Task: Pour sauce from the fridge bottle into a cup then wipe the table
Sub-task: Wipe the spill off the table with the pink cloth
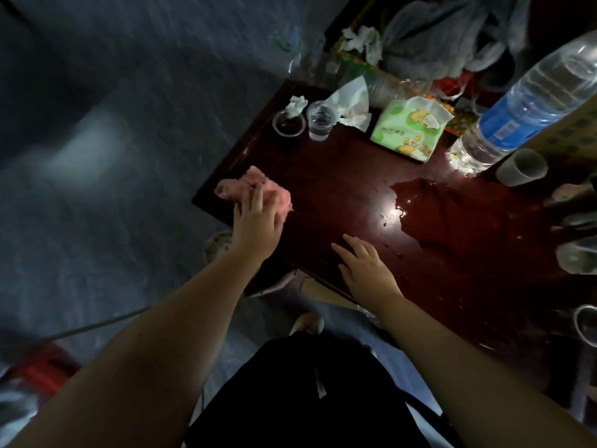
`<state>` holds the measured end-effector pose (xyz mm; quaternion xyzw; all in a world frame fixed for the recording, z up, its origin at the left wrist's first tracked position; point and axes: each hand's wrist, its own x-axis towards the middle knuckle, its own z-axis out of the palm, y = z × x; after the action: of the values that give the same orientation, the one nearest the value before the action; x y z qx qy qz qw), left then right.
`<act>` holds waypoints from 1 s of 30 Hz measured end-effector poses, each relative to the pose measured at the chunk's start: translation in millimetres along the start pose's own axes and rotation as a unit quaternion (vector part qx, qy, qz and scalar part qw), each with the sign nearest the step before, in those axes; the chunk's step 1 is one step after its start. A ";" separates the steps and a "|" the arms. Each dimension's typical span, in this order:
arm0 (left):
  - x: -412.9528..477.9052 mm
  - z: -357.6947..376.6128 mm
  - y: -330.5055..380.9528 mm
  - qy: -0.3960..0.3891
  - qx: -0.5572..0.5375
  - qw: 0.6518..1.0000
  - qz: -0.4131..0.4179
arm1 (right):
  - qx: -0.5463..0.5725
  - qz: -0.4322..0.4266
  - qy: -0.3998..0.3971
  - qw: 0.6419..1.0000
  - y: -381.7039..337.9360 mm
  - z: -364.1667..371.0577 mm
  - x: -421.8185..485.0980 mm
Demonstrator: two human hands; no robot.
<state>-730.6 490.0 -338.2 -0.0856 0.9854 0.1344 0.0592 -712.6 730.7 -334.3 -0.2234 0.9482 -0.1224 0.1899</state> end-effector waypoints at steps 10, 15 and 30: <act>14.3 0.9 7.2 0.035 -0.026 0.999 0.002 | 0.109 0.057 0.076 0.990 6.1 -12.0 -19.6; 2.1 16.4 41.2 0.009 -0.014 0.997 0.070 | 0.099 0.100 0.137 0.981 36.4 -11.4 -55.2; -25.9 67.3 176.7 0.003 -0.072 0.953 0.293 | 0.101 0.386 0.264 0.878 109.2 12.5 -119.7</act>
<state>-731.6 680.2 -354.0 0.2022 0.9551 0.2162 0.0084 -649.5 880.2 -343.5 0.2208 0.9568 -0.1888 -0.0134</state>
